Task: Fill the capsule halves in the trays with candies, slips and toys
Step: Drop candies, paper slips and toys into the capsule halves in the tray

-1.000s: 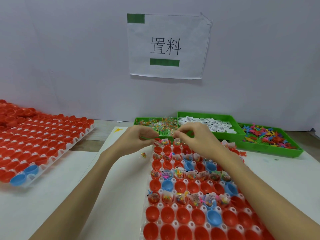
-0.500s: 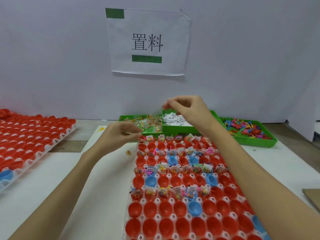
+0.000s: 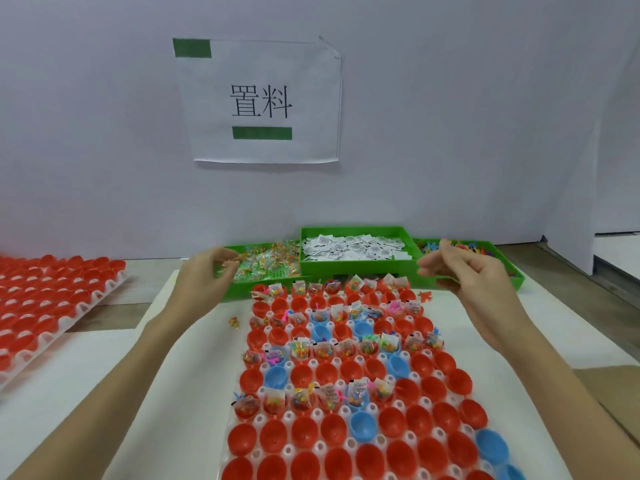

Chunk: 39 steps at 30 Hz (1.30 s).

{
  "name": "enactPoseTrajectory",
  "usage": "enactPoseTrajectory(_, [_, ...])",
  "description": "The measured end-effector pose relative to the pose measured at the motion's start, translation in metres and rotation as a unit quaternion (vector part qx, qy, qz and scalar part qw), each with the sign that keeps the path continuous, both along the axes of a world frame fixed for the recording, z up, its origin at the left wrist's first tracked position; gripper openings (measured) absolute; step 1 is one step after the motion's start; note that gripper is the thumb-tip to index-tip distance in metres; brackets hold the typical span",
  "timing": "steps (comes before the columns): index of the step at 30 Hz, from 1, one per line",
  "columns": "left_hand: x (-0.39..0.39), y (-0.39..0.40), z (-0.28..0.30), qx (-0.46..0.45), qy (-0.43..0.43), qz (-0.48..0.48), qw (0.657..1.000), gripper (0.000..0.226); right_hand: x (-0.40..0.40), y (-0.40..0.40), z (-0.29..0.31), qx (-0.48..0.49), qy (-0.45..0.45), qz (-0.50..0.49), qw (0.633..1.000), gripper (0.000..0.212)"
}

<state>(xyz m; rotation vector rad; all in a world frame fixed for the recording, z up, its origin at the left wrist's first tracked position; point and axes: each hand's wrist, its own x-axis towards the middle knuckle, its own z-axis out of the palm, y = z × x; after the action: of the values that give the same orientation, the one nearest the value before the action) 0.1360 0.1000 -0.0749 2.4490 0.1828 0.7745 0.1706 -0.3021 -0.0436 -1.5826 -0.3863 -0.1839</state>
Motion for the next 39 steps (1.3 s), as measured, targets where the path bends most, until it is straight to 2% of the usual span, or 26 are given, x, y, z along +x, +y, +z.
enactPoseTrajectory(3, [0.025,0.003,0.003,0.085,0.069,0.001,0.994,0.027,-0.001,0.003,-0.013,-0.01,0.014,0.005,1.0,0.039])
enactPoseTrajectory(7, [0.054,0.008,0.008,0.184,0.212,-0.012,0.96,0.036,-0.003,0.003,-0.019,-0.031,0.02,0.027,0.999,0.04])
enactPoseTrajectory(9, [0.064,0.01,0.005,0.209,0.247,-0.01,0.946,0.037,-0.004,0.002,-0.02,-0.036,0.022,0.029,0.999,0.038])
enactPoseTrajectory(14, [0.074,0.016,-0.002,0.212,0.234,-0.005,0.949,0.022,0.0,-0.002,-0.022,-0.049,0.015,0.016,0.999,0.039])
enactPoseTrajectory(18, [0.059,0.011,-0.005,0.22,0.143,0.006,0.965,0.014,-0.002,-0.002,-0.025,-0.075,0.009,0.015,0.997,0.039])
enactPoseTrajectory(20, [0.044,0.002,-0.003,0.174,0.039,0.029,0.984,0.015,-0.005,0.0,-0.024,-0.086,0.004,0.014,0.996,0.036])
enactPoseTrajectory(23, [0.005,-0.021,0.003,0.012,-0.086,0.046,0.995,0.009,-0.008,0.006,-0.021,-0.128,-0.047,-0.001,0.991,0.023])
enactPoseTrajectory(26, [-0.05,-0.043,-0.001,-0.183,-0.103,0.002,0.978,0.011,-0.009,0.016,-0.017,-0.178,-0.087,-0.021,0.98,0.02])
enactPoseTrajectory(28, [-0.084,-0.053,-0.007,-0.265,-0.108,-0.024,0.958,0.015,-0.002,0.029,-0.012,-0.217,-0.105,-0.031,0.97,0.022])
enactPoseTrajectory(31, [-0.109,-0.06,-0.009,-0.313,-0.119,-0.039,0.941,0.019,0.022,0.054,-0.001,-0.287,-0.118,-0.036,0.95,0.023])
enactPoseTrajectory(34, [-0.112,-0.066,-0.006,-0.34,-0.117,-0.058,0.931,0.023,0.057,0.082,0.014,-0.369,-0.093,-0.035,0.924,0.023])
enactPoseTrajectory(39, [-0.119,-0.076,-0.007,-0.324,-0.123,-0.108,0.932,0.018,0.095,0.116,0.022,-0.485,-0.032,-0.003,0.874,0.024])
